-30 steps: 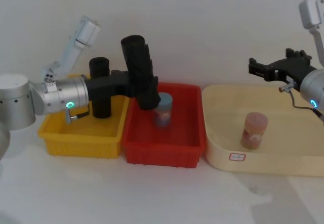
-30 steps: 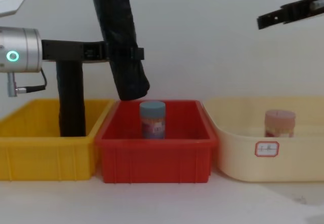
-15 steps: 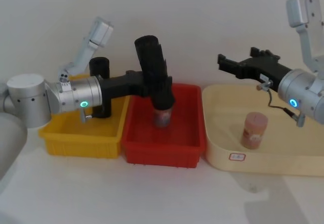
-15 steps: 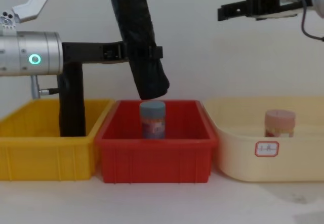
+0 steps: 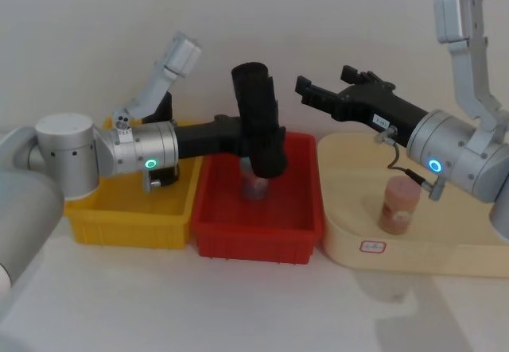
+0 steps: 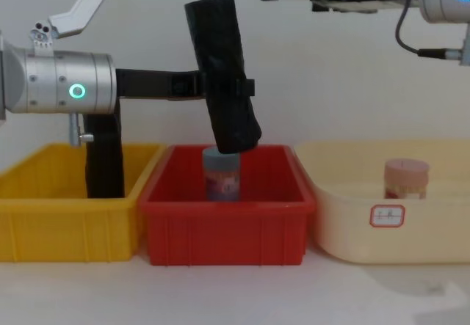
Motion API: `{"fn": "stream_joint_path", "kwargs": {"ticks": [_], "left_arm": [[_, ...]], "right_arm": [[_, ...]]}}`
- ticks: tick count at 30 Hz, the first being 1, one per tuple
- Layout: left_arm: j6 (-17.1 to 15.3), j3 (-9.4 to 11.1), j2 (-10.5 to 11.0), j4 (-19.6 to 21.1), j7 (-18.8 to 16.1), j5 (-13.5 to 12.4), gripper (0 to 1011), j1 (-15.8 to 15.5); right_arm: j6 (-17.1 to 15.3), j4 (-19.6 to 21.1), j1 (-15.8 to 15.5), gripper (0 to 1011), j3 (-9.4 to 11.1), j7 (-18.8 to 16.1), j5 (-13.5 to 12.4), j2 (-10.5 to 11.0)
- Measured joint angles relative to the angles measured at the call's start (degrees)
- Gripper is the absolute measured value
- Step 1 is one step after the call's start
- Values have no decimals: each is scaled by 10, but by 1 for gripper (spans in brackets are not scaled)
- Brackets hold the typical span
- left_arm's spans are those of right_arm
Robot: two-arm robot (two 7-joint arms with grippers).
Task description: Pick up the garbage bag with the one hand and transfer it to the other hand.
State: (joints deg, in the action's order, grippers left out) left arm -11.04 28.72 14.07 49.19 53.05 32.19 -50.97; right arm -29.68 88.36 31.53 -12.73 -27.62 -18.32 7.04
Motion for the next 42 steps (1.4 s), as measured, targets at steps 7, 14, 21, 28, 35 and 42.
{"fn": "stream_joint_path", "kwargs": {"ticks": [7,14,21,28,35,42], "left_arm": [[-16,18,-4,-8,-17,-17,419,-16],[-25,29,-10,-19,-26,-24,419,-30],[-30,36,-14,-27,-32,-27,419,-39],[-32,39,-16,-31,-34,-29,419,-43],[-34,41,-17,-33,-36,-31,419,-46],[-35,42,-18,-34,-37,-31,419,-48]], "right_arm": [[24,3,-4,1001,-7,-28,-14,0],[35,6,-6,1001,-18,-43,-19,4],[41,7,-5,1001,-27,-50,-20,7],[46,-1,-1,1001,-35,-43,-15,7],[49,-19,11,1000,-47,-24,1,5],[47,-42,26,1001,-60,-2,19,3]]}}
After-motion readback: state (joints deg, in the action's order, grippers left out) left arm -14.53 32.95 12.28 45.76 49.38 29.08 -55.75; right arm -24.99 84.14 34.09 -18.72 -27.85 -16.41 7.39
